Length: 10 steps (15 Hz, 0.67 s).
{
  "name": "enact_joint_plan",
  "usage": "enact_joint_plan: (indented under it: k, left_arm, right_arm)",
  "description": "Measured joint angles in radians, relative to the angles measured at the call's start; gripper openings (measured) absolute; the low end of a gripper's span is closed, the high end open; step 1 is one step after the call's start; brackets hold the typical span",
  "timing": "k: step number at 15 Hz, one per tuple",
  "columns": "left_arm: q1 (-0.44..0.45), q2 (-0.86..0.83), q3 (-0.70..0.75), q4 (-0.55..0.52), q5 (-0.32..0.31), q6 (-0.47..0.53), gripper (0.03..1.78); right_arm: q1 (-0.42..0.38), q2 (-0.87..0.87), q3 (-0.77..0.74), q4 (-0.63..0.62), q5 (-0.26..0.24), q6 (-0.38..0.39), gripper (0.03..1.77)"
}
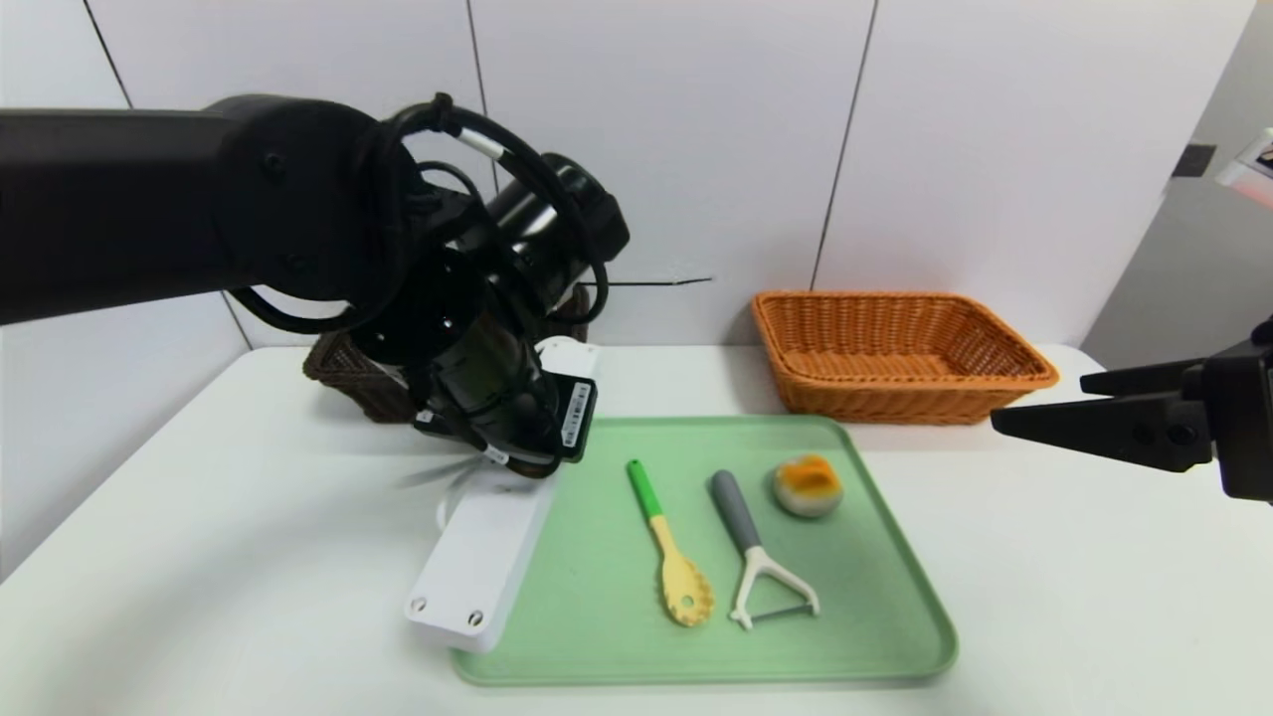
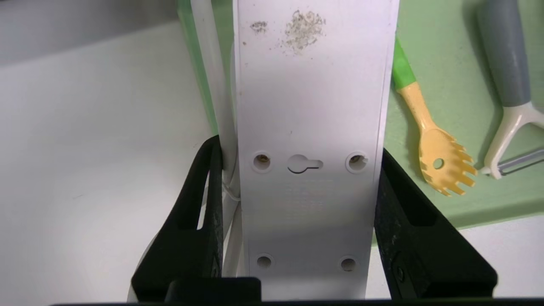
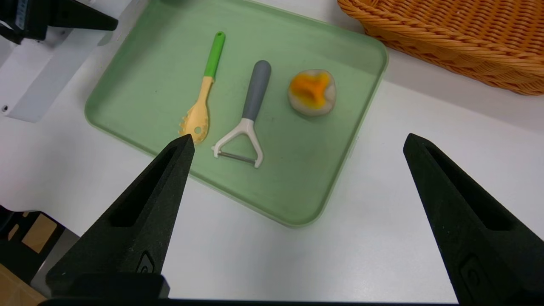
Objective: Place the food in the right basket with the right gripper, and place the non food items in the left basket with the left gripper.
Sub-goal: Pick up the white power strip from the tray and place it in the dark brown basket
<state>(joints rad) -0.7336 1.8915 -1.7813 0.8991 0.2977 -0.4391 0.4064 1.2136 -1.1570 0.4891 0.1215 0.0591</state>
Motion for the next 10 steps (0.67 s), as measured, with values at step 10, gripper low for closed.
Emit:
enact_joint_plan:
  k: [10]
  left_arm:
    - [0.142,-0.073,-0.177,0.011,0.005,0.136,0.97]
  right_arm:
    - [0.000,-0.011,0.002,0.001,0.000,0.000,1.70]
